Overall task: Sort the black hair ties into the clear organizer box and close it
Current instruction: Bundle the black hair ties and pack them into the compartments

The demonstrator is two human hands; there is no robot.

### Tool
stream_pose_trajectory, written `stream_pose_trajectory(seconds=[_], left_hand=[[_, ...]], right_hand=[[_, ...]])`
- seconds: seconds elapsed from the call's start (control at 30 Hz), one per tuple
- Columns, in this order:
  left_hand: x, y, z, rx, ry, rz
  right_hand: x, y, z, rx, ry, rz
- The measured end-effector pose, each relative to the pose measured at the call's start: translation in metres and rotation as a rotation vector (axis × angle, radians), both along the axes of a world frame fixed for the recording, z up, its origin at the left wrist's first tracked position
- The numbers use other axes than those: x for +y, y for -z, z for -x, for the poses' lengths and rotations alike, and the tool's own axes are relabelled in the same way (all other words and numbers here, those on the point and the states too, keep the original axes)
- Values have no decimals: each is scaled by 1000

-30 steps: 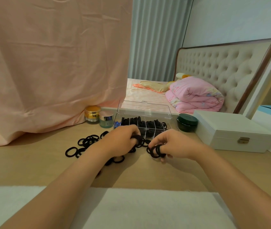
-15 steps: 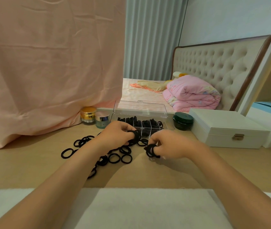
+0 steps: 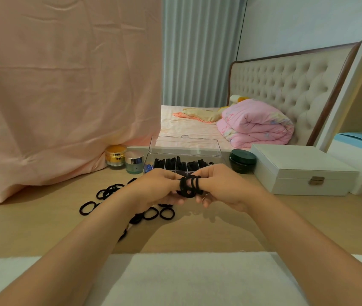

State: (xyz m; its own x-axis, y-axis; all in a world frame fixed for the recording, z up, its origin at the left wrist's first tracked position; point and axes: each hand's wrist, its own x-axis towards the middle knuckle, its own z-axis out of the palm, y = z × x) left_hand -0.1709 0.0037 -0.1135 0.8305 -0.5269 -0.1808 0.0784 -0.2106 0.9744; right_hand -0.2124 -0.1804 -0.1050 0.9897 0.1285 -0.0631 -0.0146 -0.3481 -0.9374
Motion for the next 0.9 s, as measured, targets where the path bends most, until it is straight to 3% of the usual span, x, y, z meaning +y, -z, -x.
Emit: stream_pose_trajectory(seconds=[0.17, 0.37, 0.57, 0.9], left_hand=[[6, -3, 0, 187, 93, 222], [2, 3, -1, 64, 19, 100], [6, 5, -2, 46, 20, 84], [4, 1, 1, -18, -40, 134]], right_hand=[[4, 1, 1, -100, 157, 206], [11, 1, 2, -226, 125, 475], [-1, -5, 4, -71, -15, 279], [-12, -5, 2, 53, 15, -22]])
